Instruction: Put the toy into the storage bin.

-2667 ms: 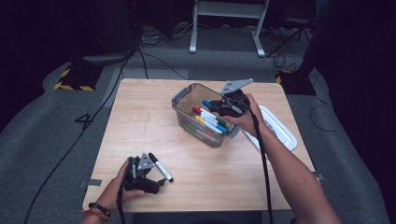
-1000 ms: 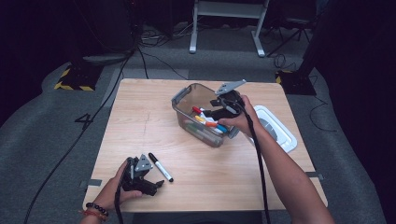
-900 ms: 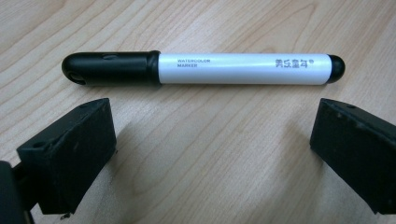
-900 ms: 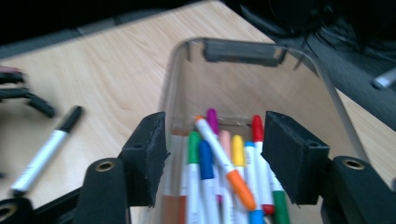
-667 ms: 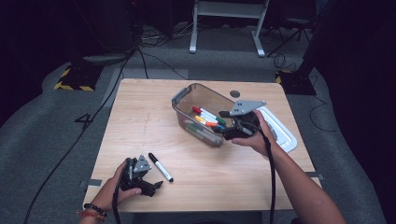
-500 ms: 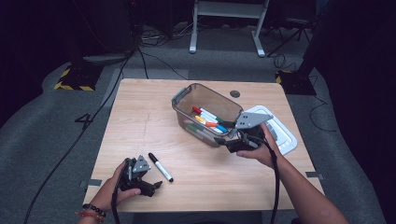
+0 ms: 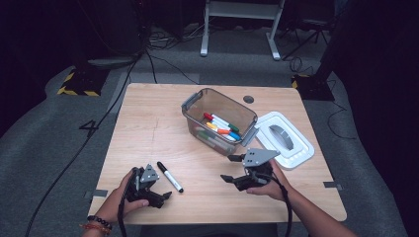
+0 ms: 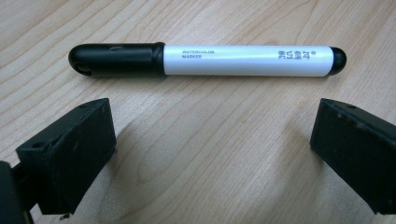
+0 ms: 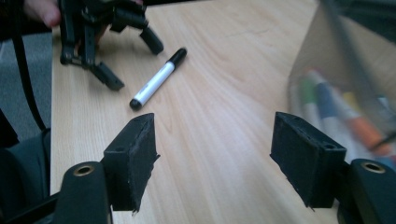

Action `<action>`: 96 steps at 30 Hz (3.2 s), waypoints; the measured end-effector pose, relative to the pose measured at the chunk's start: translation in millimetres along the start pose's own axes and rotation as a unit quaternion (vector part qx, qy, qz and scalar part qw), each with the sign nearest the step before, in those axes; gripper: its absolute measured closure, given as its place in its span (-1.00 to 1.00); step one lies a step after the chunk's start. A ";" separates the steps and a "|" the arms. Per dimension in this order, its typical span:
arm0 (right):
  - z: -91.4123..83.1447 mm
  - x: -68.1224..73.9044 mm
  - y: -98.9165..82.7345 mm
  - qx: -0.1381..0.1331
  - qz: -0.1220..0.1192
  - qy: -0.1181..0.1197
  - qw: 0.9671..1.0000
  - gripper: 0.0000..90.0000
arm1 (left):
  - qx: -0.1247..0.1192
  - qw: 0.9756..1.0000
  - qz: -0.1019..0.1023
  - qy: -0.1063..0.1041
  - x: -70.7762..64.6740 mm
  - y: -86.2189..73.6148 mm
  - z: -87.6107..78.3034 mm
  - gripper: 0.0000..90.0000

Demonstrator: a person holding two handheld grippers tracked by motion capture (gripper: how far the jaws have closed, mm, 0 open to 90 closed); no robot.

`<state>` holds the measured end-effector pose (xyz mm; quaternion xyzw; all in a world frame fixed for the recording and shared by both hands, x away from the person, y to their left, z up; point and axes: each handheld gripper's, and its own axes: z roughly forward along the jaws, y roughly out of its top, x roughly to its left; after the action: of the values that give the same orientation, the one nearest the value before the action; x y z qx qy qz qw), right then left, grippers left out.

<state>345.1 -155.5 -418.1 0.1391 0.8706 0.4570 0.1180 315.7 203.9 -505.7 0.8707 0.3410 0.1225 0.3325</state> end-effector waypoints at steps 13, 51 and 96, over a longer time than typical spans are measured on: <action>86.7 6.7 0.5 0.049 -0.005 0.031 0.998 -0.32 | 0.000 1.000 0.001 -0.001 0.2 0.1 0.1 -0.99; 19.0 -37.1 -67.8 0.091 0.054 -0.028 0.994 -0.30 | -0.001 0.998 -0.040 0.039 37.3 46.8 40.0 -0.99; 85.9 -20.3 -31.5 0.123 0.040 0.017 0.991 0.71 | 0.000 1.000 -0.015 0.015 8.0 27.3 23.5 -0.99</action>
<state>388.4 -114.2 -490.2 0.1793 0.9160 0.3528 0.0665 345.9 182.7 -505.4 0.8635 0.3595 0.1306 0.3287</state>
